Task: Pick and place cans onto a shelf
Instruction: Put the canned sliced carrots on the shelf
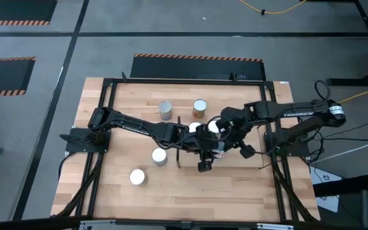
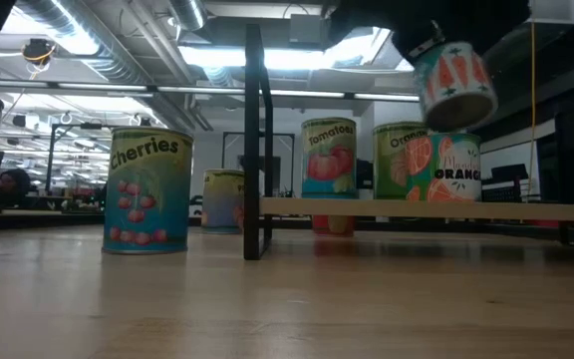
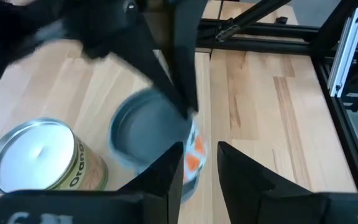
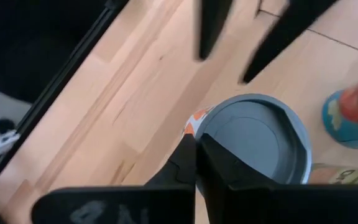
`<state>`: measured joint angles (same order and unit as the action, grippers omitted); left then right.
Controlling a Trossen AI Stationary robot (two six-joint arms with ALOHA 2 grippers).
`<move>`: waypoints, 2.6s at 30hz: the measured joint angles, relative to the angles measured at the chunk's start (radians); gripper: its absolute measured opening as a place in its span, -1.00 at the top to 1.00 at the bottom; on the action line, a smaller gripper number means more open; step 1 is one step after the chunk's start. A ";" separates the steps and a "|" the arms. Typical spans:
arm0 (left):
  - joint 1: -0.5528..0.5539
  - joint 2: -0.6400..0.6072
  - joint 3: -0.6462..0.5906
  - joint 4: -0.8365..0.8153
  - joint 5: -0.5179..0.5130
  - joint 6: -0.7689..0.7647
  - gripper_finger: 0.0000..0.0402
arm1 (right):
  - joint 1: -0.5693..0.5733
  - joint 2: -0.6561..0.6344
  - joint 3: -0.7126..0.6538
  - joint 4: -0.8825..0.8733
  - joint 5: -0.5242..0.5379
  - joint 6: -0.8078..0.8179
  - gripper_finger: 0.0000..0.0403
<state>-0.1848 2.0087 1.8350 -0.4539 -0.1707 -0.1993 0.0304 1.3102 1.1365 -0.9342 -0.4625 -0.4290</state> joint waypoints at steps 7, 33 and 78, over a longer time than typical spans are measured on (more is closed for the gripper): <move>0.000 0.000 0.000 0.000 0.000 0.000 0.55 | 0.071 -0.085 0.002 -0.123 -0.002 -0.033 0.97; 0.000 0.000 0.000 -0.002 0.000 0.000 0.57 | 0.282 -0.087 -0.198 -0.114 0.246 -0.109 0.95; 0.000 0.000 0.000 -0.002 0.000 0.000 0.57 | 0.281 -0.087 -0.227 0.007 0.313 -0.017 0.49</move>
<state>-0.1847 2.0087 1.8347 -0.4559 -0.1707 -0.1989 0.3119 1.2232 0.9090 -0.9268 -0.1496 -0.4461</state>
